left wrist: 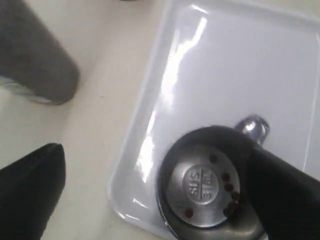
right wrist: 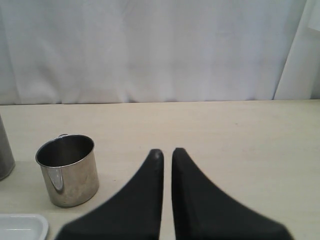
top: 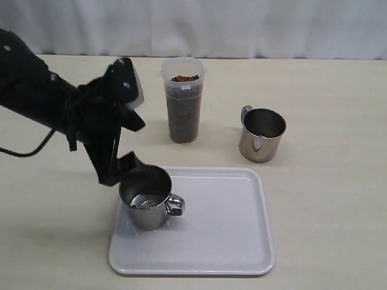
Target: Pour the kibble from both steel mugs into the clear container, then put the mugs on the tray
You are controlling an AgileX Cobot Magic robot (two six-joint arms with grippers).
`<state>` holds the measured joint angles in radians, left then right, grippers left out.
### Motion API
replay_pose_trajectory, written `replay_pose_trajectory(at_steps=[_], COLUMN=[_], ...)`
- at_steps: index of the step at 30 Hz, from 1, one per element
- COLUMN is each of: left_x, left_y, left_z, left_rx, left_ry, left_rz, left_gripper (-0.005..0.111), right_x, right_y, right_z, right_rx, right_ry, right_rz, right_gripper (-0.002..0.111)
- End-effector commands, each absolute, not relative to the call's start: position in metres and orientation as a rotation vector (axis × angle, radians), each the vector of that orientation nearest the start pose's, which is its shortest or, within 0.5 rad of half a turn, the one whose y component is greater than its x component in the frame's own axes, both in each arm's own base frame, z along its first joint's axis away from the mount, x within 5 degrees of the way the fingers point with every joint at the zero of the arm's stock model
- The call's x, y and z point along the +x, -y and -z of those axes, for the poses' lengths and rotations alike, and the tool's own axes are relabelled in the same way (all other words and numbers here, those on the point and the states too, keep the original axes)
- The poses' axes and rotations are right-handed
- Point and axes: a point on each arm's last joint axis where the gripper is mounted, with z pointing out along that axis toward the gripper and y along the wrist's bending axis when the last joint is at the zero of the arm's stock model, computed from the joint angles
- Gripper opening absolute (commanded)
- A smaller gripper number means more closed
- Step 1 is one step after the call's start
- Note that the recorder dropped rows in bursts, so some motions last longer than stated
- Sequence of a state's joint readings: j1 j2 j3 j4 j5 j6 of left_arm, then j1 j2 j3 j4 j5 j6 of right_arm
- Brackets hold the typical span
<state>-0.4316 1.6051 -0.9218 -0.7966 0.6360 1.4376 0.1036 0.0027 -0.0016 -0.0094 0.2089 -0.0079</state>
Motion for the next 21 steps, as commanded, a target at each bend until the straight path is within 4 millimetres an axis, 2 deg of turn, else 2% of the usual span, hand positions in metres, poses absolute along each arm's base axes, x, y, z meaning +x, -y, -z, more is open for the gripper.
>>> replay_pose_trajectory(at_steps=[1, 3, 5, 8, 10, 13, 17, 21], left_x=[0.261, 0.258, 0.248, 0.231, 0.206, 0.175, 0.126, 0.086], left_y=[0.152, 0.145, 0.135, 0.126, 0.111, 0.089, 0.058, 0.040], left_z=[-0.246, -0.257, -0.276, -0.297, -0.313, -0.323, -0.321, -0.304], left_rx=[1.103, 1.047, 0.983, 0.860, 0.689, 0.512, 0.309, 0.270], left_ry=[-2.185, -2.179, -2.158, -2.072, -1.948, -1.802, -1.624, -1.520], left_rz=[0.426, 0.358, 0.302, 0.329, 0.344, 0.343, 0.374, 0.402], left_gripper=[0.066, 0.040, 0.000, 0.000, 0.000, 0.000, 0.000, 0.000], right_x=[0.055, 0.055, 0.055, 0.055, 0.055, 0.055, 0.055, 0.055], right_y=[-0.006, -0.006, -0.006, -0.006, -0.006, -0.006, -0.006, -0.006], right_z=[-0.194, -0.194, -0.194, -0.194, -0.194, -0.194, -0.194, -0.194], right_rx=[-0.100, -0.100, -0.100, -0.100, -0.100, -0.100, -0.100, -0.100], right_ry=[-1.691, -1.691, -1.691, -1.691, -1.691, -1.691, -1.691, -1.691], right_rz=[-0.068, -0.068, -0.068, -0.068, -0.068, -0.068, -0.068, -0.068], right_gripper=[0.005, 0.005, 0.005, 0.005, 0.005, 0.005, 0.005, 0.005])
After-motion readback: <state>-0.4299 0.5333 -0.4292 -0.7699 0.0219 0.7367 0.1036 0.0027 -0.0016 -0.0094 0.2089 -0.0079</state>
